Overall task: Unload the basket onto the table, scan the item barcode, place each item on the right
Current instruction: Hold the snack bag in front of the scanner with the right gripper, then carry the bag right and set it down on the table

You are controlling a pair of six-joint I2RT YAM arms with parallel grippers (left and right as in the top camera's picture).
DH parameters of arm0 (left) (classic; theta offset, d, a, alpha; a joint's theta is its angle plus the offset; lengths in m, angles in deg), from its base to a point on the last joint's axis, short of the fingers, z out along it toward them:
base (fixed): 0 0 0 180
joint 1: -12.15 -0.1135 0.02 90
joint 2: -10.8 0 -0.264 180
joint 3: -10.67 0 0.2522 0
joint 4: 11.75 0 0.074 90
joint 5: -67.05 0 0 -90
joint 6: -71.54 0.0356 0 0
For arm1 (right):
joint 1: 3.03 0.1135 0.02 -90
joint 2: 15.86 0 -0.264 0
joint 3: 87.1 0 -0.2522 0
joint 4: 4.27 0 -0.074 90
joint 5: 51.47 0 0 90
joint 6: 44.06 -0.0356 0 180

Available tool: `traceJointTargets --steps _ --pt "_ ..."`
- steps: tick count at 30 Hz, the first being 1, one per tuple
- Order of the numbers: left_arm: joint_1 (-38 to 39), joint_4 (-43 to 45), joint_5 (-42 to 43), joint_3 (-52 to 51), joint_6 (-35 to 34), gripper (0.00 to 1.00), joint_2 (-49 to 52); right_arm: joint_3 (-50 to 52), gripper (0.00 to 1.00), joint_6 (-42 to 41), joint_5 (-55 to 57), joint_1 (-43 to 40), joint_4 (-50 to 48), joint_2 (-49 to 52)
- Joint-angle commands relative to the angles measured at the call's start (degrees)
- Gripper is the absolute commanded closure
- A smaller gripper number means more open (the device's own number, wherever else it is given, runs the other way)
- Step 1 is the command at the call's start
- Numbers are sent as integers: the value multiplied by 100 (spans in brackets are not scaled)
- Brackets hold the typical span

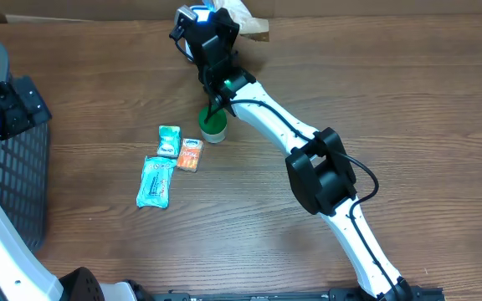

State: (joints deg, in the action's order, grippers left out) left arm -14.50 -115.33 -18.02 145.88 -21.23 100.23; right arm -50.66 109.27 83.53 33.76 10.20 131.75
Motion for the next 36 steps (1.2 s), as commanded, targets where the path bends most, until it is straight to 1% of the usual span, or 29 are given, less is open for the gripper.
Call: traceJointTargets --steps 1,5,13,16,20,23,27,28,32,36 --pt "9 7 63 57 90 0 24 -59 96 24 192 37 -74 129" --pt "9 7 63 57 90 0 24 -59 96 149 212 94 -85 129" --pt "9 7 63 57 90 0 24 -59 96 144 212 212 -83 22" --pt "9 7 63 57 90 0 24 -59 96 -92 208 221 -74 -249" --pt "9 7 63 57 90 0 24 -61 96 -702 144 175 175 -835" --pt "9 7 63 57 90 1 24 -63 96 -1545 4 140 828 -1379" --pt "9 7 63 57 90 0 24 -68 96 -2959 -1049 105 2787 -2306" --pt "9 7 63 57 90 1 24 -68 96 -3471 -1473 72 3342 -2599" --pt "9 7 63 57 90 0 24 -68 96 -5031 -3038 -214 4819 -3436" --pt "9 7 63 57 90 0 24 -68 96 -6286 -4736 -957 6105 -4113"
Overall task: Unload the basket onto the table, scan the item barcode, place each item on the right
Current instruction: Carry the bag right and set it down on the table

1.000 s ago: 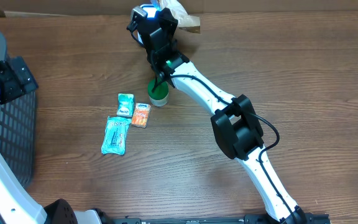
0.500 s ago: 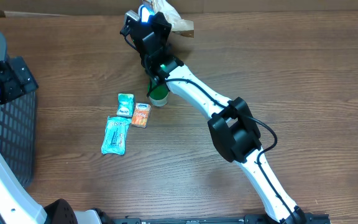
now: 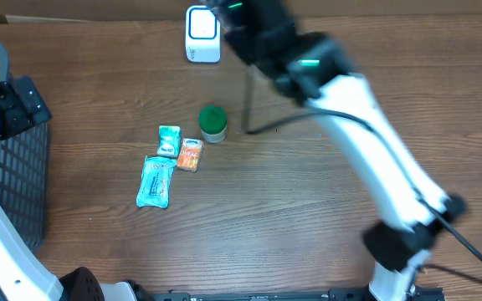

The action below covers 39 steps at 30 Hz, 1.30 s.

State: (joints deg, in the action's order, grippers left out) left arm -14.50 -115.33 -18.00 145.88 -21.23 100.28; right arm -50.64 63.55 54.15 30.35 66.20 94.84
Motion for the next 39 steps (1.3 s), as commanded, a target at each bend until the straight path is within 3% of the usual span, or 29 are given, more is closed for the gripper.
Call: traceJointTargets --steps 1,3,7,11,23,31,32,33,35,36,39 --pt "9 7 61 57 90 0 20 -70 96 -1950 -2033 -820 752 -516" --pt "9 7 61 57 90 0 20 -70 96 -2404 -2575 -1379 1388 -636" --pt "9 7 61 57 90 1 20 31 96 -2490 -3261 -2400 2444 -560" --pt "9 7 61 57 90 1 20 704 96 -2297 -3265 -3230 2522 -463" --pt "9 7 61 57 90 0 20 4063 96 -1191 -3928 -4485 -289 -424" --pt "9 7 59 57 90 0 20 5375 96 -1180 -3923 -4699 -1749 -415" --pt "9 7 61 57 90 1 20 5427 90 -1178 -3877 -4721 -1799 -415" --pt "9 7 61 57 90 0 20 5449 71 -1178 -3816 -4745 -1810 -415" --pt "9 7 61 57 90 1 20 5431 20 -1224 -3585 -4817 -1808 -415" --pt "9 7 61 57 90 0 20 5383 13 -1360 -3373 -4868 -1777 -417" --pt "9 7 61 57 90 0 20 4996 6 -1657 -3394 -5051 -1366 -417"
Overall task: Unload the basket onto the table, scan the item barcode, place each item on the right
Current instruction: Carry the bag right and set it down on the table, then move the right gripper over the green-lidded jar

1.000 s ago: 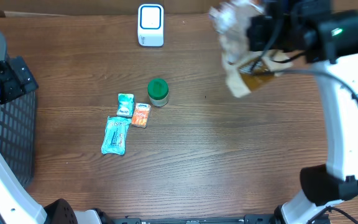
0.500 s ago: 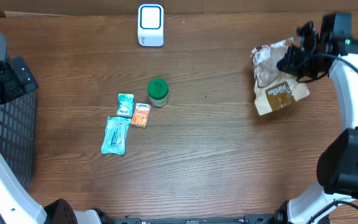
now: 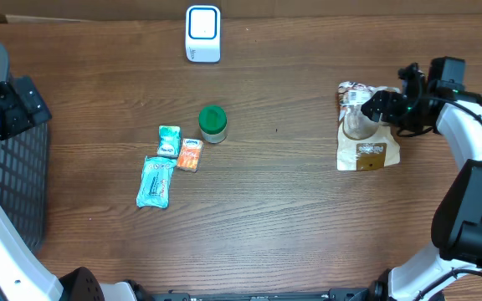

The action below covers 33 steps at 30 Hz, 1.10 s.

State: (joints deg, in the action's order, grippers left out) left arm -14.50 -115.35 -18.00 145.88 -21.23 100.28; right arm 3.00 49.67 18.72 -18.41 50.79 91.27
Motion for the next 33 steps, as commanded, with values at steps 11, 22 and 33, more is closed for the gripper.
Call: traceJointTargets --steps 11,22,33 --pt "9 9 61 57 90 0 20 -3139 0 -240 114 911 2686 -61" --pt "9 9 61 57 90 0 20 -3318 0 -568 455 3884 1906 35" --pt "9 9 61 57 90 1 20 -2997 8 -2494 1950 5243 927 225"
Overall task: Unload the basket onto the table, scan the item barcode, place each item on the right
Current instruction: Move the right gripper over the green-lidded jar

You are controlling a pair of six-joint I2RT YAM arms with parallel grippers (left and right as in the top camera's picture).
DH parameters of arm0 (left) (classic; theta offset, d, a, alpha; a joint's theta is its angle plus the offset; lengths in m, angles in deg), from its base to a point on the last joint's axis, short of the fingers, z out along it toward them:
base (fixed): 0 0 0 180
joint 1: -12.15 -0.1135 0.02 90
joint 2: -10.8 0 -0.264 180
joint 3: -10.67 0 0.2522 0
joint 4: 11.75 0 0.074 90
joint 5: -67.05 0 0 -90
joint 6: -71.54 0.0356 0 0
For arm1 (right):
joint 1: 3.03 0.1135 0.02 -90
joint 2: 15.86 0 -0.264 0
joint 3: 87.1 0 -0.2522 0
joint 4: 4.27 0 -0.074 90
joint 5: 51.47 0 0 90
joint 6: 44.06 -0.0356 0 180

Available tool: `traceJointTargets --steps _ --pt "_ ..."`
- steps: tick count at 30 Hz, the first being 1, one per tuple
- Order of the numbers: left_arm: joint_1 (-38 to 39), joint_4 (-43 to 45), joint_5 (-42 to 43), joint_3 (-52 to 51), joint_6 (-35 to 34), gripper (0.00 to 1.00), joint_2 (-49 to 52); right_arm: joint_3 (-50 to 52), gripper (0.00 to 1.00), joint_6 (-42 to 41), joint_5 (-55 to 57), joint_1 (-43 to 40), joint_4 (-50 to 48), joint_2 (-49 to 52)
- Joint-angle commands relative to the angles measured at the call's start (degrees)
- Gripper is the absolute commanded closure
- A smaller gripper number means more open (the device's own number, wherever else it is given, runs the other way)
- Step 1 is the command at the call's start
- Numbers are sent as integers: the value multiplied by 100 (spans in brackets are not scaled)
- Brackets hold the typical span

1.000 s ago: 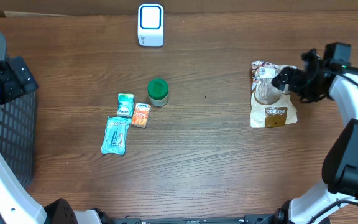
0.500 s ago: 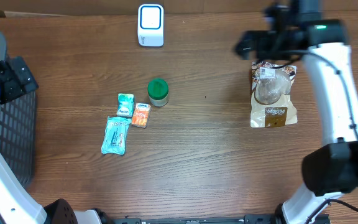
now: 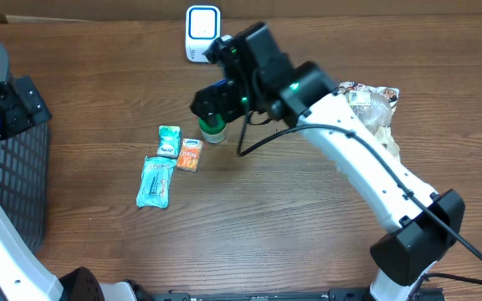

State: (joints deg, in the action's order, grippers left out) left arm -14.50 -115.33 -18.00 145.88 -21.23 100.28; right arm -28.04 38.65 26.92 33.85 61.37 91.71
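The white barcode scanner (image 3: pixel 202 33) stands at the table's far edge. A green-lidded jar (image 3: pixel 214 129) stands upright in front of it. My right gripper (image 3: pixel 211 105) hangs right over the jar and covers its far side; whether its fingers are apart does not show. A clear-and-brown snack bag (image 3: pixel 373 102) lies at the right, partly under my right arm. Three packets lie left of the jar: a small teal one (image 3: pixel 168 140), an orange one (image 3: pixel 190 155) and a long teal one (image 3: pixel 156 181). My left arm rests at the left edge, its fingers unclear.
A black mesh basket (image 3: pixel 15 180) stands at the left edge, beside the left arm. The right arm stretches diagonally from the front right across the table's middle. A cardboard wall runs along the back.
My right gripper was at the top of the snack bag on the right; now it is over the green-lidded jar at centre left. The bag stays on the right. The left arm is unchanged.
At first my right gripper held the snack bag up by the scanner. Then the arm was swinging right, blurred. After that the bag lay on the table's right side with the gripper at its top. Now the gripper is over the green jar.
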Motion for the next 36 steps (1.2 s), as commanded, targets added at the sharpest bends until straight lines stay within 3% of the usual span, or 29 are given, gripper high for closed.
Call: traceJointTargets --steps 1,13,21,28,36 --pt "9 7 61 57 90 1 20 107 9 -1784 1368 31 -192 275" --pt "9 7 61 57 90 0 20 105 11 -2564 1591 68 -850 1690" --pt "9 7 61 57 90 0 20 105 13 -2568 1620 79 -1071 2048" --pt "9 7 61 57 90 1 20 105 13 -2470 1582 177 -1161 2050" --pt "9 7 61 57 90 0 20 107 17 -1624 1565 326 -1021 2050"
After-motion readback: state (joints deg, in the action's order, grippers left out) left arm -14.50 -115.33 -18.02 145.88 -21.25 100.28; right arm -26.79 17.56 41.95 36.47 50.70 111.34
